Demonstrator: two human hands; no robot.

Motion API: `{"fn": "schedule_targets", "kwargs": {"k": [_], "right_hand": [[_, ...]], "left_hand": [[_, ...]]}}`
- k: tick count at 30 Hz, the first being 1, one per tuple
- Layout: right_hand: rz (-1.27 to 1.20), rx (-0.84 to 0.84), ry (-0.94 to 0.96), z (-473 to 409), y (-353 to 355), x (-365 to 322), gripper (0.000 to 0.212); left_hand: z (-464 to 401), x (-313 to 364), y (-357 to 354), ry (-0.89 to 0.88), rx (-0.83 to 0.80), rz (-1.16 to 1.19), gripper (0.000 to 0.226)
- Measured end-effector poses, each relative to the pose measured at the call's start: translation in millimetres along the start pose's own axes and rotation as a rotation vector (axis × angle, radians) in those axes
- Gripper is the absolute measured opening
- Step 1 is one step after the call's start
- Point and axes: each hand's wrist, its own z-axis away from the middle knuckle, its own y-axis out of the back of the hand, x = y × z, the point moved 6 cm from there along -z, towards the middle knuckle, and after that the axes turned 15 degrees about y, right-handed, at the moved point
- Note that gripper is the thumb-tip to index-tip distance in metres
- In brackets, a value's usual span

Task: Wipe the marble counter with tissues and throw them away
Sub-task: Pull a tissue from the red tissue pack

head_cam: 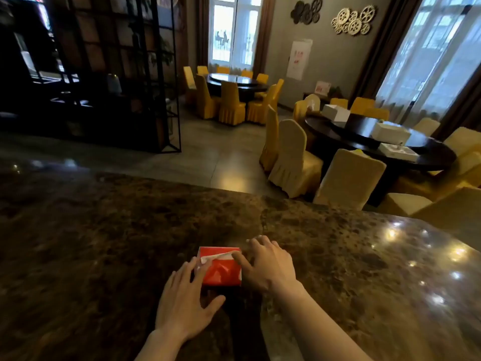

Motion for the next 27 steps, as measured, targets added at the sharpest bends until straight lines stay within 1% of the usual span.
{"fn": "schedule_targets", "kwargs": {"k": [1,5,7,9,12,15,20,23,27], "right_hand": [[-0.006,-0.012,0.012,-3.5,-5.7,-1.5,0.070],[-0.006,-0.002,0.046,-15.5,-24.6,-6.8,0.051],[-0.007,-0.005,0.076,-19.4,-30.9,-11.1,0.049],[-0.012,-0.013,0.089,-22.6,-36.4,-14.9,0.048],[0.009,0.043,0.113,-26.3,-37.8,-18.6,0.040],[0.025,0.116,0.152,-29.7,-33.4,-19.9,0.020],[-0.047,0.193,0.156,-36.7,-17.6,-17.1,0.004],[-0.141,0.255,0.116,-39.6,-2.9,-13.0,0.003],[-0.217,0.339,0.086,-40.8,17.0,-7.2,0.004]], "left_hand": [[1.0,-0.8,-4.7,-0.013,-0.012,-0.008,0.101],[2.4,-3.5,-25.2,-0.090,0.112,-0.057,0.099],[2.3,-3.1,-35.1,-0.096,0.126,-0.087,0.096],[-0.4,-6.1,-41.2,-0.077,0.125,-0.066,0.096],[-0.9,-4.9,-46.5,-0.080,0.145,-0.058,0.095],[-0.1,-5.5,-46.4,-0.087,0.163,-0.046,0.092],[0.9,-4.7,-42.7,-0.073,0.143,-0.043,0.095],[1.5,-5.3,-42.2,-0.079,0.137,-0.009,0.094],[1.1,-5.2,-43.3,-0.077,0.143,-0.021,0.092]]}}
